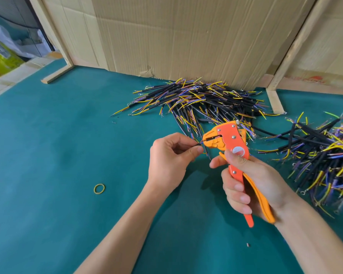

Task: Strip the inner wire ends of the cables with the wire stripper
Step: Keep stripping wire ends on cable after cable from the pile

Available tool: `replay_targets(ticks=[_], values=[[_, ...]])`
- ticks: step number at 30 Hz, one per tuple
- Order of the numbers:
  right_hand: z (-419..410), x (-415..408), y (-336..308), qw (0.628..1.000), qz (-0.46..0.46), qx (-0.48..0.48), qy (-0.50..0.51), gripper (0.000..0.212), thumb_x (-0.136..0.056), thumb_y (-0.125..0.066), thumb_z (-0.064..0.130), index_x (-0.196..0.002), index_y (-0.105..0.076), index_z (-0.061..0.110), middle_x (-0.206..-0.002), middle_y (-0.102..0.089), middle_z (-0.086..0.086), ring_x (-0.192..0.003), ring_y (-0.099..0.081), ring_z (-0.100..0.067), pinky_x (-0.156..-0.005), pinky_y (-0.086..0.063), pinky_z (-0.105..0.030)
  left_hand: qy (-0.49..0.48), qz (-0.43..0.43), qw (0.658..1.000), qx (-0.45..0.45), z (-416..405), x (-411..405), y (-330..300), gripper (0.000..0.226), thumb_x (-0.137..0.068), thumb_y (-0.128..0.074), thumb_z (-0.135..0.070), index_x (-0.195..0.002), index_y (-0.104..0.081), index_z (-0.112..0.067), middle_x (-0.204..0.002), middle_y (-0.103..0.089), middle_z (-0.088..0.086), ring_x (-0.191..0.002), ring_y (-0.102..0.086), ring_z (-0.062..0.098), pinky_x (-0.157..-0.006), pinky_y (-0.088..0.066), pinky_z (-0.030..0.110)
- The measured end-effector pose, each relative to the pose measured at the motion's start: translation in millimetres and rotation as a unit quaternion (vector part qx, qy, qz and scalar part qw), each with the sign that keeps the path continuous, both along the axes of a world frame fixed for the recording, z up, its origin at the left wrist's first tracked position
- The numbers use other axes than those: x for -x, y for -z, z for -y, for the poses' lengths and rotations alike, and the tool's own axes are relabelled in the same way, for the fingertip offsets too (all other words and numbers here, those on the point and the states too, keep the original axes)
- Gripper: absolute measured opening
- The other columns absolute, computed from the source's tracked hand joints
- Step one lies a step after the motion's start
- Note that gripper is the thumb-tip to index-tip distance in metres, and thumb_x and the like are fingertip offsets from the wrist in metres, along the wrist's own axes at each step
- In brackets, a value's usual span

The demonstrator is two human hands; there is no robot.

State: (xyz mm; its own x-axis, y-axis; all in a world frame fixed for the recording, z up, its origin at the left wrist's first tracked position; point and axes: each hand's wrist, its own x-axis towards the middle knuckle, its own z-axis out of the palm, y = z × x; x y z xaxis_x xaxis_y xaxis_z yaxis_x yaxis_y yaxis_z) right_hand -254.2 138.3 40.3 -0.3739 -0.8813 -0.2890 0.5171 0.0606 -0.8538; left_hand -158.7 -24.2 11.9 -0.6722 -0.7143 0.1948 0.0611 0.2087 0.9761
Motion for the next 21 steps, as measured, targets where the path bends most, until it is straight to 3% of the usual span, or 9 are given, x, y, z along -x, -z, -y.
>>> replay_targets(ticks=[2,5,10,15,21], values=[[-4.5,2.3,-0.2,0.999,0.022,0.022,-0.036,0.047,-0.080,-0.083,0.042,-0.103,-0.069,0.003,-0.061,-0.049,-0.015,-0.041,-0.046,-0.025,-0.042,-0.043,-0.030,0.003,-0.002,1.000,0.005,0.0,0.1,0.3,0.014,-0.079,-0.085,-0.009,-0.075,-0.074,-0.018,-0.067,-0.073,0.000,-0.057,-0.064,0.012,-0.059,-0.053,0.026],[-10.2,7.4,0.7,0.998,0.046,0.046,-0.027,0.052,-0.068,-0.091,0.030,-0.103,-0.064,0.004,-0.089,-0.065,-0.034,-0.065,-0.062,-0.039,-0.060,-0.054,-0.046,0.000,-0.009,1.000,-0.004,0.9,0.5,0.6,0.013,-0.081,-0.083,-0.009,-0.074,-0.074,-0.016,-0.064,-0.071,-0.001,-0.054,-0.060,0.010,-0.055,-0.047,0.019],[-12.3,19.1,1.7,0.995,0.073,0.048,0.054,0.036,-0.081,-0.064,0.015,-0.114,-0.059,0.002,-0.123,-0.061,-0.041,-0.082,-0.069,-0.041,-0.073,-0.060,-0.048,-0.004,-0.025,0.999,-0.048,6.3,0.1,0.0,0.010,-0.083,-0.081,-0.011,-0.077,-0.074,-0.012,-0.065,-0.069,0.000,-0.053,-0.058,0.009,-0.056,-0.046,0.017],[-14.3,23.4,4.6,0.991,0.104,0.078,0.044,0.056,-0.079,-0.055,0.000,-0.135,-0.054,-0.007,-0.125,-0.061,-0.038,-0.095,-0.069,-0.044,-0.084,-0.059,-0.053,0.013,-0.027,0.998,-0.048,5.3,1.1,2.1,0.009,-0.087,-0.077,-0.011,-0.080,-0.073,-0.011,-0.069,-0.072,0.000,-0.052,-0.056,0.009,-0.057,-0.045,0.017],[-13.6,19.6,5.7,0.996,0.087,0.024,-0.006,0.044,-0.093,-0.057,0.014,-0.134,-0.060,-0.001,-0.111,-0.064,-0.034,-0.093,-0.067,-0.047,-0.086,-0.053,-0.063,0.021,-0.034,0.999,-0.034,7.3,1.5,3.8,0.011,-0.091,-0.073,-0.011,-0.081,-0.072,-0.008,-0.068,-0.070,-0.001,-0.052,-0.053,0.008,-0.054,-0.042,0.014]])
